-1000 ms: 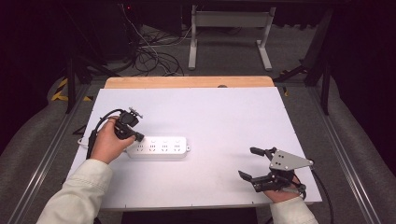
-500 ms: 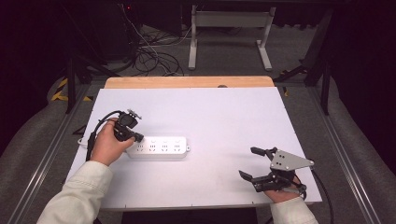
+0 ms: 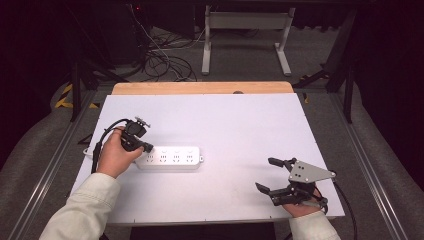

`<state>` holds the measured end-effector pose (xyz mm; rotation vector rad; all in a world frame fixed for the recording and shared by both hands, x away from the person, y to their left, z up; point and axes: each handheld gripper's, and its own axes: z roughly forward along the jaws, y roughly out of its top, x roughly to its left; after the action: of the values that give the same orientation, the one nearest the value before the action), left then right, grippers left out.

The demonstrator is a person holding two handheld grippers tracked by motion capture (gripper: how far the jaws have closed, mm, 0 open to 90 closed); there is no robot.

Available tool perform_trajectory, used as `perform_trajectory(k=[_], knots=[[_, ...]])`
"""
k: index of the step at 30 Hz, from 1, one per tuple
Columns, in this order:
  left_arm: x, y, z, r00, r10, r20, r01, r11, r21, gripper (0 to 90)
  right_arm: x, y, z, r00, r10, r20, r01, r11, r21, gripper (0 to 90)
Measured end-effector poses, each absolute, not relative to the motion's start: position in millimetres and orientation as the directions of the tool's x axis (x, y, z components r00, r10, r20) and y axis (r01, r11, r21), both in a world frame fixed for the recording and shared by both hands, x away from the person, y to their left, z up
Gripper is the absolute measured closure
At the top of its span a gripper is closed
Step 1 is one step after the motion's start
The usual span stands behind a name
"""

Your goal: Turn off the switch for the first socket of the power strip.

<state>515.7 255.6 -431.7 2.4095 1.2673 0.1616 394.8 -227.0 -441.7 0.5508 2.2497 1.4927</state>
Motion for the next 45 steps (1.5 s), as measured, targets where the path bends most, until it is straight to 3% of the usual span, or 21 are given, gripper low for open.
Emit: perform_trajectory(k=[9,20,34,36,39,45], knots=[[517.2,261.2,-434.0,0.555,0.819,-0.144,0.781,-0.454,0.430,90.0,394.8,-227.0,-441.8,-0.850,0.518,-0.098,0.112,0.358,0.927,13.9],[513.4,256.3,-433.6,0.546,0.832,-0.098,0.775,-0.458,0.435,90.0,395.1,-226.3,-442.2,-0.852,0.514,-0.100,0.109,0.362,0.926,14.0],[509.7,259.6,-437.2,0.519,0.845,-0.130,0.787,-0.412,0.460,90.0,395.3,-226.0,-442.6,-0.852,0.514,-0.102,0.111,0.366,0.924,14.0],[510.5,258.8,-438.3,0.529,0.830,-0.177,0.789,-0.405,0.462,90.0,395.4,-225.9,-442.6,-0.852,0.514,-0.102,0.111,0.366,0.924,14.0],[508.5,254.6,-439.2,0.530,0.837,-0.138,0.774,-0.411,0.483,90.0,395.3,-226.1,-442.6,-0.852,0.513,-0.102,0.109,0.366,0.924,14.0],[509.2,253.7,-434.4,0.526,0.836,-0.153,0.781,-0.404,0.477,90.0,394.9,-227.5,-442.3,-0.852,0.514,-0.099,0.110,0.361,0.926,14.0]])
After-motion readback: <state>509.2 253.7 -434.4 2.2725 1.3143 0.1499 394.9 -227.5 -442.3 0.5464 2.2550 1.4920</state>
